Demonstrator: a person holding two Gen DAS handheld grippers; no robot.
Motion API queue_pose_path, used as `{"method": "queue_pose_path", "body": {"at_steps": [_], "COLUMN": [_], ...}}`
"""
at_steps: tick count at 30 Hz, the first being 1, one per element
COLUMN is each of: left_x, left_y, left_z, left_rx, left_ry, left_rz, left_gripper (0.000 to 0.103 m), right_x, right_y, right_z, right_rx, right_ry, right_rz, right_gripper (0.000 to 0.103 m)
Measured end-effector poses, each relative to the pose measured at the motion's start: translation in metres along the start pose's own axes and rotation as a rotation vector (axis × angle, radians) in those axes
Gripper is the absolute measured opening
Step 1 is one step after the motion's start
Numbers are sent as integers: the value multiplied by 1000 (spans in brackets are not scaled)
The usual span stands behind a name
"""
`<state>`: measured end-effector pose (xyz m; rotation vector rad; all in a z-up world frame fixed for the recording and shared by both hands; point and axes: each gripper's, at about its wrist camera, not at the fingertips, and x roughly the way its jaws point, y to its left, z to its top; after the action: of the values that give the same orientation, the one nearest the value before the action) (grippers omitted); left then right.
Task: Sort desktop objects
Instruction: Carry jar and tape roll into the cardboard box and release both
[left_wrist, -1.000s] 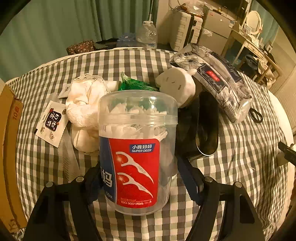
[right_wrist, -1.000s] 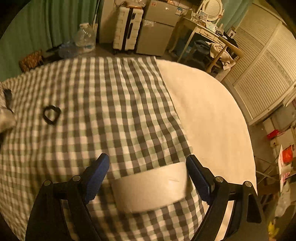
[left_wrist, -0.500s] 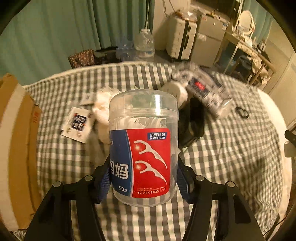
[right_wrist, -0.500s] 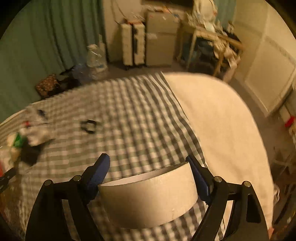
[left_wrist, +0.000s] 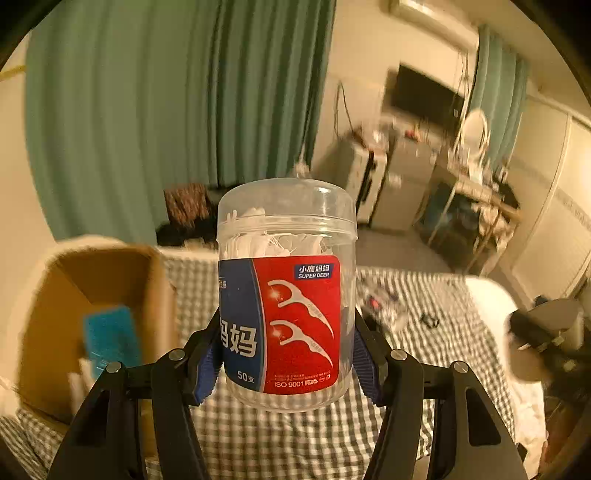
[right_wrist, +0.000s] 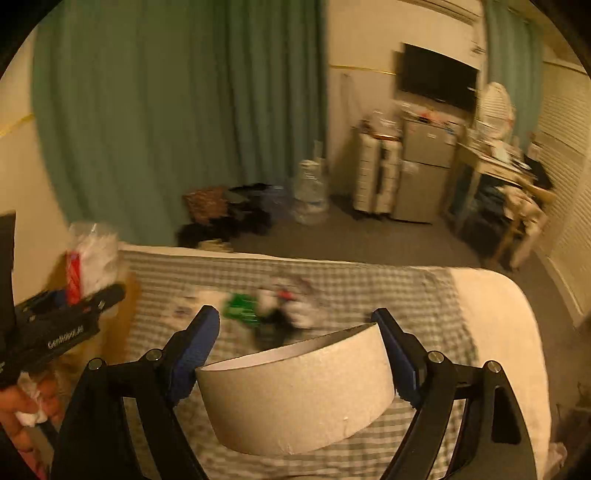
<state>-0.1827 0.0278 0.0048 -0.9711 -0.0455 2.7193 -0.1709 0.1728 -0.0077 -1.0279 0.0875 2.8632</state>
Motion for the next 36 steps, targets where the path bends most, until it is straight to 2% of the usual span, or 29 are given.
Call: {"method": "queue_pose_path", "body": {"at_steps": [3, 7, 11, 16, 20, 22, 27, 29, 30, 31, 34, 36], "left_x": [-35, -63, -66, -36, 1, 12, 36, 41, 42, 43, 39, 35], "left_y": [33, 81, 133, 195, 233, 241, 264, 266, 270, 271, 272, 272], "left_z": [13, 17, 8, -19, -40, -47, -60, -64, -65, -66, -69, -70], "left_rx": [-10, -20, -34, -98, -152, -154, -173, -178, -177, -175, -164, -158], "left_ry": [-52, -87, -61, 31, 115, 141, 186, 194, 202, 209, 201, 200], "left_rz": [20, 85, 154, 209, 220, 220, 210, 209, 207, 207, 211, 224], "left_gripper": [62, 62, 62, 62, 62, 62, 62, 67, 79, 86, 87, 88], "right_x": [-12, -10, 1, 33, 68, 85, 127, 143, 148, 152, 157, 155], "right_y": [53, 117, 183, 252, 296, 319, 344, 350, 353, 359, 370, 371], "right_z": [10, 18, 21, 19, 13, 10, 17, 23, 26, 30, 40, 46], "right_rx": [-59, -94, -141, -196, -243, -256, -217, -205, -202, -204, -227, -231], "right_ry": [-23, -33, -22, 46, 105, 127, 178, 189, 187, 183, 161, 148], "right_rz": [69, 191, 300, 390, 427, 439, 478, 484, 480, 467, 405, 407], "right_gripper": [84, 84, 84, 84, 84, 84, 85, 85, 86, 87, 88, 88]}}
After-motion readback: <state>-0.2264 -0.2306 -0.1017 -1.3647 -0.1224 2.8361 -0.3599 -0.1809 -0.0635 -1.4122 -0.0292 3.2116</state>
